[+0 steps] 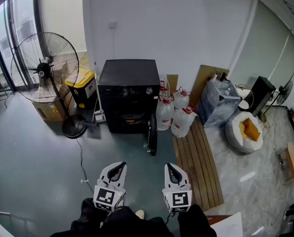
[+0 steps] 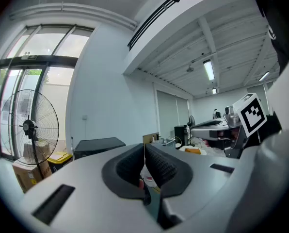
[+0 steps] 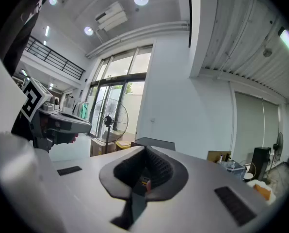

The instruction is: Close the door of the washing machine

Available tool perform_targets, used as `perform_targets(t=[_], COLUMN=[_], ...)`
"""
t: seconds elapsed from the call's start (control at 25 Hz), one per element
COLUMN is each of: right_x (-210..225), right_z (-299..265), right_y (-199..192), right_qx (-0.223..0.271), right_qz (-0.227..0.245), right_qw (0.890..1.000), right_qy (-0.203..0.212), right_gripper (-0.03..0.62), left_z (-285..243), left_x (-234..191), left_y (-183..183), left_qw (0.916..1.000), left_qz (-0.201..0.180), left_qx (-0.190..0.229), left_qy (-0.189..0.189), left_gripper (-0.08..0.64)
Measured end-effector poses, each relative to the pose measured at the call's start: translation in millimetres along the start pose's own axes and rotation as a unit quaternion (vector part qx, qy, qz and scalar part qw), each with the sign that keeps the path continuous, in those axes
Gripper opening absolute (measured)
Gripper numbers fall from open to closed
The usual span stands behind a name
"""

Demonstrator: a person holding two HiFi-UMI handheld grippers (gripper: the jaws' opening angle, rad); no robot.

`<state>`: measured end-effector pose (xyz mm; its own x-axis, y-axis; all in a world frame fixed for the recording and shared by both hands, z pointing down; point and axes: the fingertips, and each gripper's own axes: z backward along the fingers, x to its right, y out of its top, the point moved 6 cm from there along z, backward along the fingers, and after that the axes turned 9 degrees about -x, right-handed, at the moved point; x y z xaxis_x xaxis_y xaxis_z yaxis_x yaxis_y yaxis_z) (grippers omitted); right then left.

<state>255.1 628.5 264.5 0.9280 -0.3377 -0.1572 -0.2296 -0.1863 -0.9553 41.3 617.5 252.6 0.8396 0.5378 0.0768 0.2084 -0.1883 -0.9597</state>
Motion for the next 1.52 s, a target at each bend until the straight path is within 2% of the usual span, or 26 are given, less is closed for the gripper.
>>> perform_targets(t=[0.4, 0.72, 1.16, 1.52], right_x=[11.3, 25.9, 59.4, 84.1], right_z=[-13.6, -71.0, -246.3, -366.1], right_y=[-5.6, -9.3, 11.0, 15.3], right_qx=[0.001, -0.008, -0.041, -0.092], right_qz=[-0.008, -0.005, -0.026, -0.048], right_qw=[1.000, 1.000, 0.999, 0.994], right_qy=[0.002, 0.002, -0.011, -0.028], right_gripper=[0.017, 0.017, 0.017, 0.017], left_z=[-18.4, -67.8, -211.4, -318.1], left_x=[-0.4, -32.5, -151.9, -233.6], left_y=[-10.9, -12.2, -2.6, -2.2], left_qw=[1.0000, 0.9999, 0.9989, 0.9955], left_qz=[-0.007, -0.004, 0.011, 0.030], left_qx=[0.000, -0.007, -0.031, -0.064], left_qy=[-0.007, -0.012, -0.034, -0.064], left_gripper=[0.026, 0.026, 0.026, 0.026])
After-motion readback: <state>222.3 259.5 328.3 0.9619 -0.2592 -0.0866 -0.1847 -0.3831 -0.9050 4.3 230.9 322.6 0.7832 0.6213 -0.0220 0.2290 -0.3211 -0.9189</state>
